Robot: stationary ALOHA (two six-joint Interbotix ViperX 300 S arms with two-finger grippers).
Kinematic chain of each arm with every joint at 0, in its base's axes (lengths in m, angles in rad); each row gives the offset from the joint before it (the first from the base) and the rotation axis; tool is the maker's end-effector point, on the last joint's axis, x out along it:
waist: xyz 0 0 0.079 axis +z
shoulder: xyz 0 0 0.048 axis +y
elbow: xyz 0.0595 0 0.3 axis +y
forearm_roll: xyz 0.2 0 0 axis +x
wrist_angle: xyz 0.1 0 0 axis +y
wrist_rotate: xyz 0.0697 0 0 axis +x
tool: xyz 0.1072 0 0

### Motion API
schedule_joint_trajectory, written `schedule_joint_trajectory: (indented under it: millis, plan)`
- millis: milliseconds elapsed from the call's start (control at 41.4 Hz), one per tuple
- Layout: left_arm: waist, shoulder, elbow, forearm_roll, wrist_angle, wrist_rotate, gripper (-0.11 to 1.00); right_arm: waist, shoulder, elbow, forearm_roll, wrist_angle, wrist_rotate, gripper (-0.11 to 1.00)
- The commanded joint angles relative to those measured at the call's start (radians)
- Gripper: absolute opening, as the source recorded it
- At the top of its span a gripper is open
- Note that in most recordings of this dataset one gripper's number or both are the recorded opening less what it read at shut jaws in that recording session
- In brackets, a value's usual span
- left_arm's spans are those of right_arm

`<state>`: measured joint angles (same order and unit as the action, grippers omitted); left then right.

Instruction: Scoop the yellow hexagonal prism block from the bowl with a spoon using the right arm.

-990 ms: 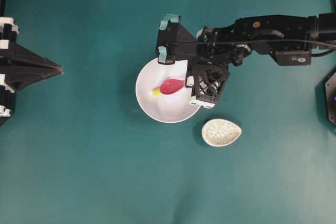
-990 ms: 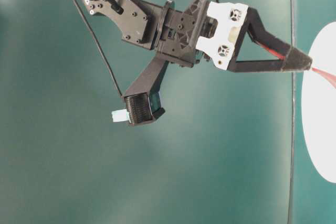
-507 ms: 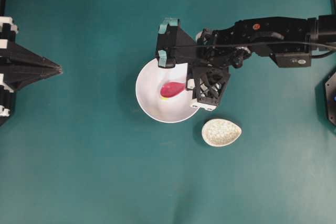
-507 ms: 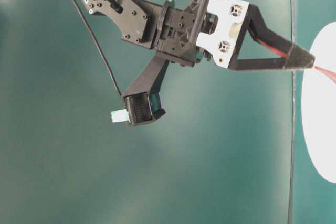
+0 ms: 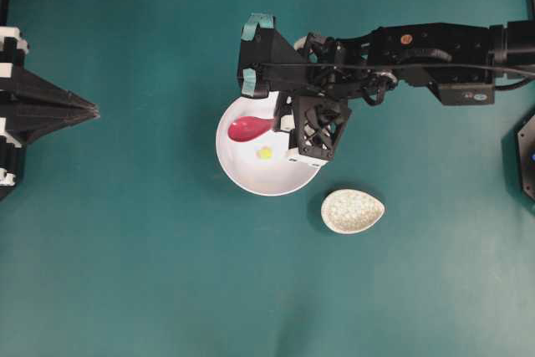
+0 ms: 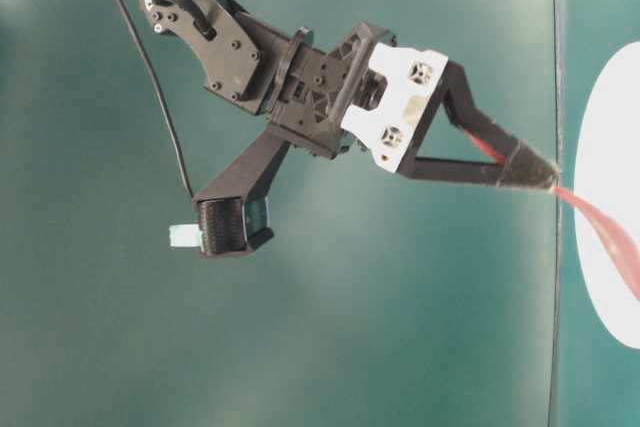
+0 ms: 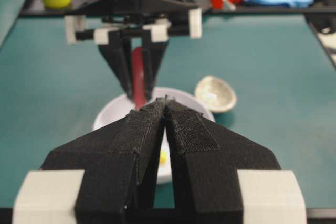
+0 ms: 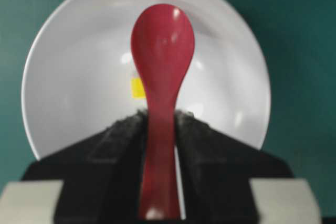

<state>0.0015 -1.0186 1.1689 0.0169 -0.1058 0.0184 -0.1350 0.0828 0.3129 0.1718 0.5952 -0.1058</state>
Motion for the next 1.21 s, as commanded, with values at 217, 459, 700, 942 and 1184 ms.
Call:
schedule_joint_trajectory:
  millis: [217, 459, 700, 942, 1184]
  plan:
    - [0.002, 0.005, -0.029, 0.002, 0.002, 0.002, 0.06, 0.003, -0.078, -0.025, -0.031, -0.014, 0.0, 0.25]
    - [0.002, 0.006, -0.029, 0.003, 0.002, 0.002, 0.06, 0.003, -0.149, -0.015, -0.052, 0.009, 0.006, 0.25]
    - [0.002, 0.006, -0.029, 0.003, 0.002, 0.002, 0.06, 0.003, -0.213, 0.026, -0.054, 0.049, 0.011, 0.25]
    - [0.002, 0.006, -0.029, 0.003, 0.0, 0.002, 0.06, 0.003, -0.275, 0.089, -0.054, 0.061, 0.017, 0.25]
    - [0.002, 0.005, -0.029, 0.003, -0.002, 0.002, 0.06, 0.003, -0.365, 0.176, -0.054, 0.061, 0.018, 0.25]
